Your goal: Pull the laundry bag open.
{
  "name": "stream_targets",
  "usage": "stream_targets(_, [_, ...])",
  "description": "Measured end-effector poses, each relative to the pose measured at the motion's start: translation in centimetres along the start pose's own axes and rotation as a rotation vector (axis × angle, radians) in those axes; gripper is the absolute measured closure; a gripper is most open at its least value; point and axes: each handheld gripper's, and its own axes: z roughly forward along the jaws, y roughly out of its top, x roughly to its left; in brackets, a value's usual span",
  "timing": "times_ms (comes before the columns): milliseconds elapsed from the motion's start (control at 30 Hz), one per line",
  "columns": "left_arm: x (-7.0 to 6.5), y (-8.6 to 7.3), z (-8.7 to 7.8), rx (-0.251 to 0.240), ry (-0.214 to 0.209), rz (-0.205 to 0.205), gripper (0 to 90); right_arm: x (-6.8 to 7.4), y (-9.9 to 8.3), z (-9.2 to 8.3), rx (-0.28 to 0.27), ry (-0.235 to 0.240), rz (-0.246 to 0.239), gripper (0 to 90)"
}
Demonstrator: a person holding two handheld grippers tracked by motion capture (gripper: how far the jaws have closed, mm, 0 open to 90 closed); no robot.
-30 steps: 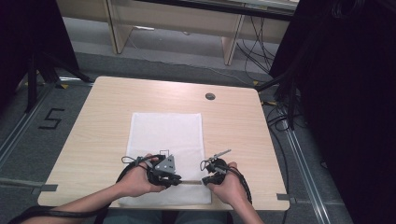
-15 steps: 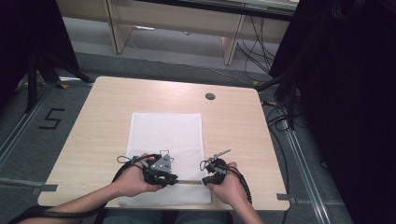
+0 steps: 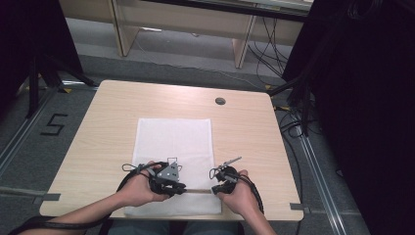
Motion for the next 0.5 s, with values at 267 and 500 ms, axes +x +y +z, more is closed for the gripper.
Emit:
stream_targets(267, [-0.01,-0.3,-0.27,-0.016,-0.006,-0.023,81.9,-0.01,0.02,-0.01,0.003,0.003,0.002,90.0])
stream_targets(500, [0.1,-0.46,-0.51,-0.023,-0.009,-0.03,82.0,-0.03,0.0,0.0,0.0,0.001,-0.001,90.0])
